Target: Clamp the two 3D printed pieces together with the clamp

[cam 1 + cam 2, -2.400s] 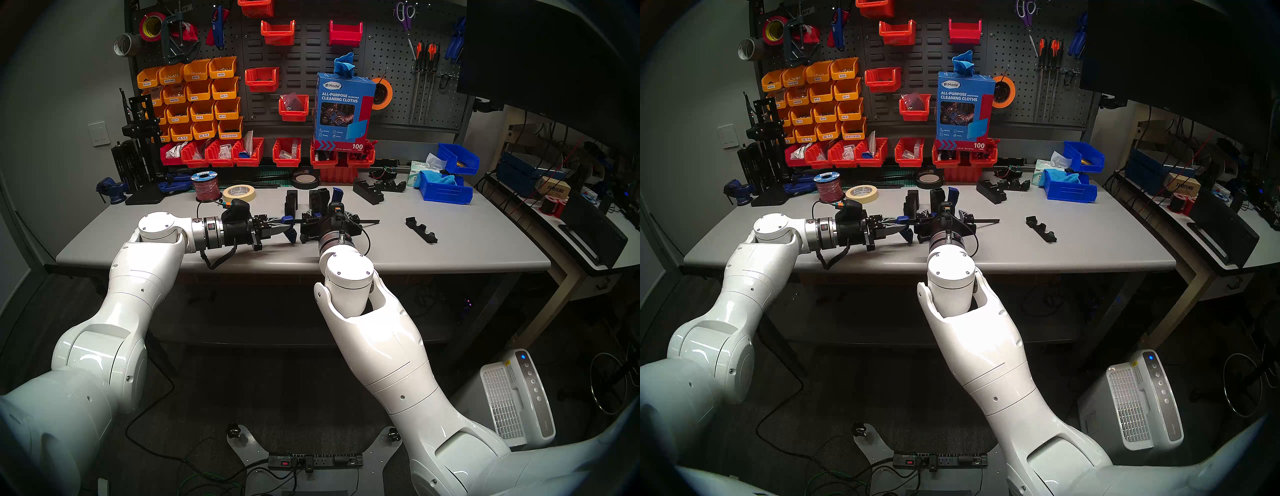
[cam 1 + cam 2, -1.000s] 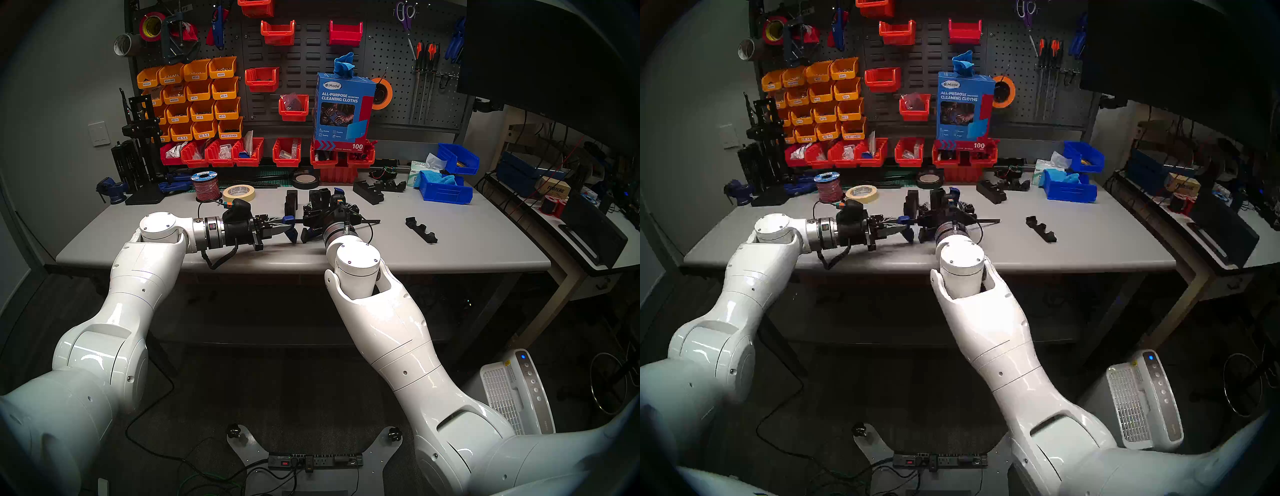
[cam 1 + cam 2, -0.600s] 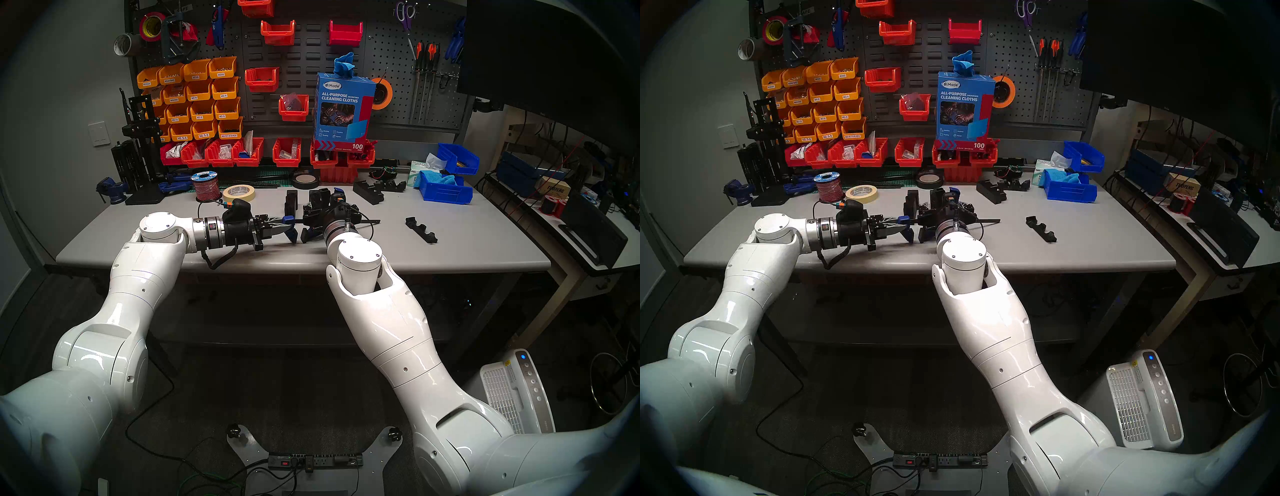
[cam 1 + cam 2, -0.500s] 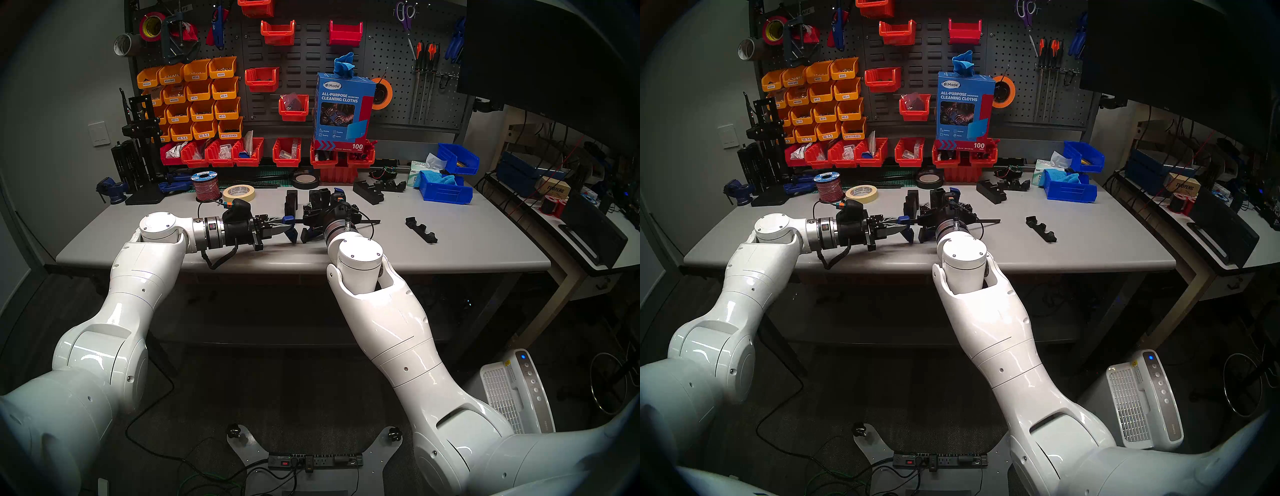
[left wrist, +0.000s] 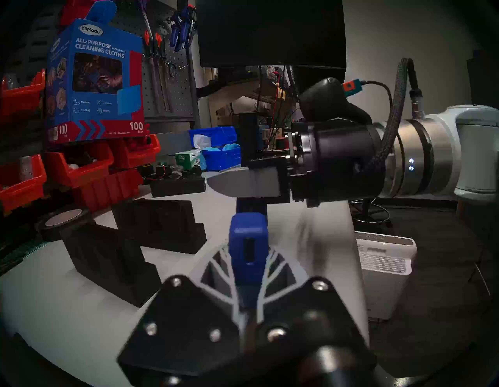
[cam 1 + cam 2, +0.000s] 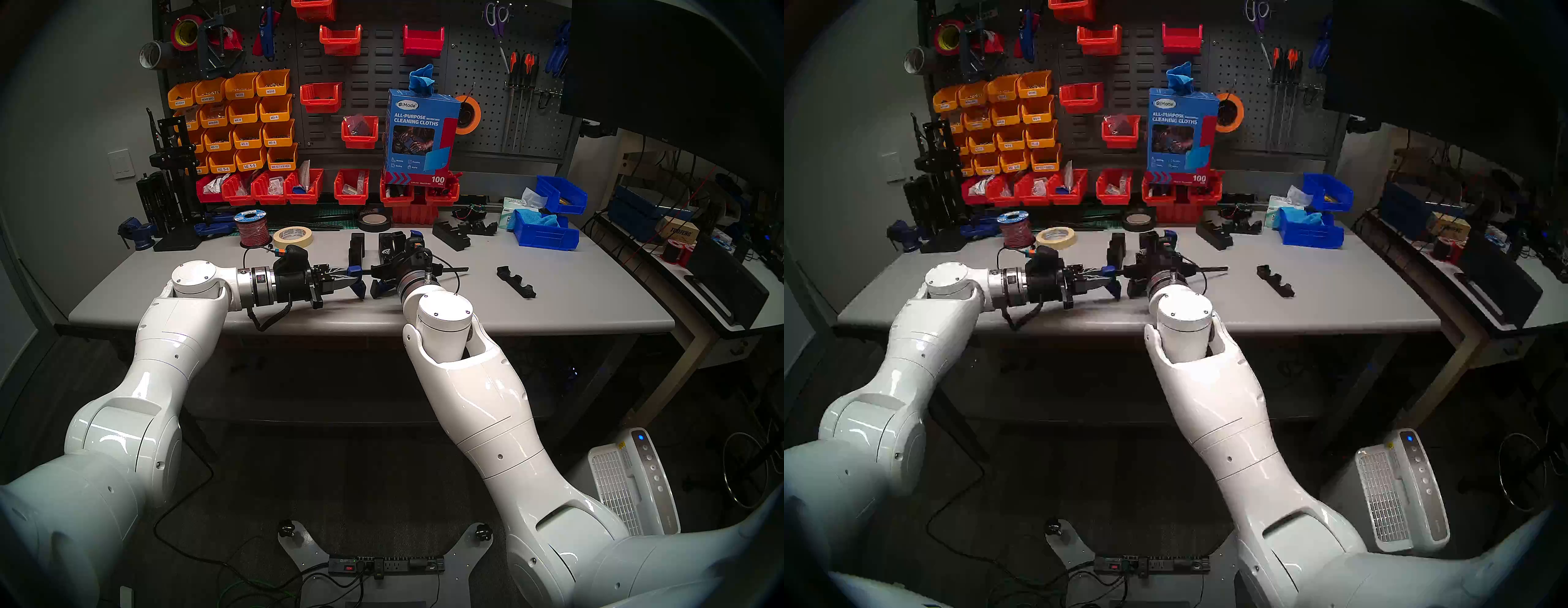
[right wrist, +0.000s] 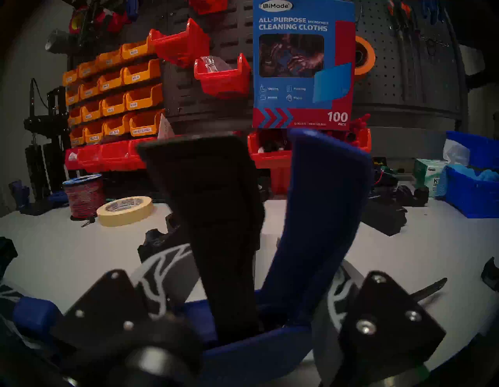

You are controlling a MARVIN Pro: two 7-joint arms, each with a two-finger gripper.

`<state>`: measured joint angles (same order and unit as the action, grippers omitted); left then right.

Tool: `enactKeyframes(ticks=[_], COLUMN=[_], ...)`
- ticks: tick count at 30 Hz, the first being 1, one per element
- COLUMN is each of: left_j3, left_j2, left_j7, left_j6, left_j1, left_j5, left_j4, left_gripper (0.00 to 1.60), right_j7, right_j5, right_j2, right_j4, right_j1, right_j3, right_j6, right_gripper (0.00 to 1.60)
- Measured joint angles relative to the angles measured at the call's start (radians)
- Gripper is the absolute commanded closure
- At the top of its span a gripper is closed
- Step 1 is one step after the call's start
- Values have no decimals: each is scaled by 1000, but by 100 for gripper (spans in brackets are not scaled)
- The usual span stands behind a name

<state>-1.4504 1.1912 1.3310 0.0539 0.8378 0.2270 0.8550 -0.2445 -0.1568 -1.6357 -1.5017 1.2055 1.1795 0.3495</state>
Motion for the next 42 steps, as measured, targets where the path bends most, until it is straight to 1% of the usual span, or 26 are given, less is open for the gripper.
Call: enactKeyframes(ticks=[16, 42], left_j3=[0, 2], left_j2=[2, 7], left_j7=[0, -3], left_j6=[0, 0], left_j1=[1, 1], left_j5=[0, -1], left_j4=[2, 2], left_gripper=[160, 160], right_j7=[-4, 7], right_j5=[-3, -2], right_j2=[2, 18], right_j4=[-30, -30], right_j1=[39, 35], right_j3=[7, 7], right_j6=[-33, -37], right_gripper=[160, 160])
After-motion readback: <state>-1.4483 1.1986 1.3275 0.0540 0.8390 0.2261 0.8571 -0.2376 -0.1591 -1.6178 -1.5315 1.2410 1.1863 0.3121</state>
